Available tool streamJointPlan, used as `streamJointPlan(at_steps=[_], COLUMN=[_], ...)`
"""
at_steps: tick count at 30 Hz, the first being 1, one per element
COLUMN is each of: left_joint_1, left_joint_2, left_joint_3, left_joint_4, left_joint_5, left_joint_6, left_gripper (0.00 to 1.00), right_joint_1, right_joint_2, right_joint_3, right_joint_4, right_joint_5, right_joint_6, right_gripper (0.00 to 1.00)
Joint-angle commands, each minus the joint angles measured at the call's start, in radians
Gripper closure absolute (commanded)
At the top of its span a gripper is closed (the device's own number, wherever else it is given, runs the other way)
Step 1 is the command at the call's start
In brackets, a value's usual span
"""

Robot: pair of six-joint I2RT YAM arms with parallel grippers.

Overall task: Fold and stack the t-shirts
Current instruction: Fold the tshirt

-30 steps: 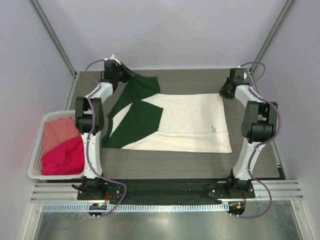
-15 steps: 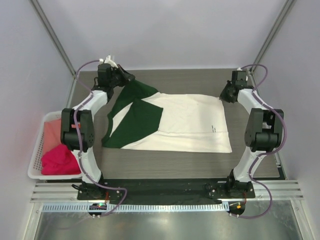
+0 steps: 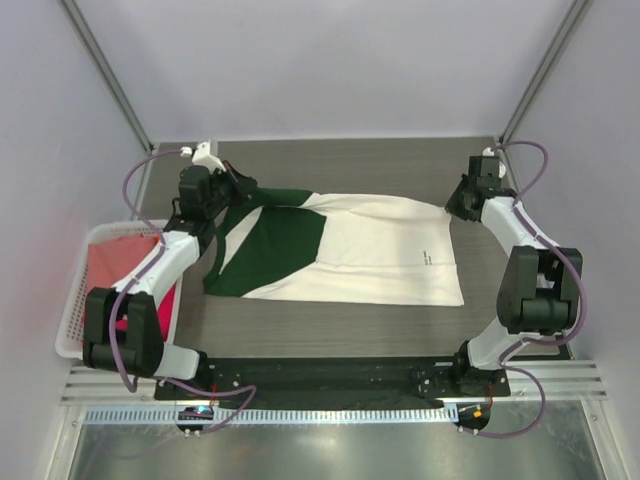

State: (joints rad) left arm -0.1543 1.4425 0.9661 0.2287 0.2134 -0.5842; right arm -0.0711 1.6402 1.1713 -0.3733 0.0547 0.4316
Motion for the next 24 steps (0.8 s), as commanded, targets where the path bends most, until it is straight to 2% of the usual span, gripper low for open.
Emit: streamJointPlan(at_steps=[1,10,15,24], left_joint_1=[-0.008,-0.010,-0.022,-0.037], left_joint_2=[-0.103,-0.290,-0.402,-0.577], left_joint_3=[-0.064,-0.237,-0.343,-0.489], left_joint_4=[0.049,0.049,0.046,-0.025], left_joint_5=[-0.080,-0.173,-0.187,-0.276], left_joint_6=[0.058,0.066,0.057,0.014], left_gripper=[1.00,1.00,1.00,1.00], right_joint_1=[-0.001,-0.007,-0.009,-0.009], right_joint_2=[-0.075,-0.201,-0.220,-0.298], right_joint_3=[-0.033,-0.128,-0.170,-0.306], right_joint_4=[0.013,0.019,0.022,0.083], right_joint_5=[0.065,0.112,0.105,0.154], right_joint_6=[0.025,0.041,0.044,0.094], right_gripper=[0.99,0.99,0.99,0.99])
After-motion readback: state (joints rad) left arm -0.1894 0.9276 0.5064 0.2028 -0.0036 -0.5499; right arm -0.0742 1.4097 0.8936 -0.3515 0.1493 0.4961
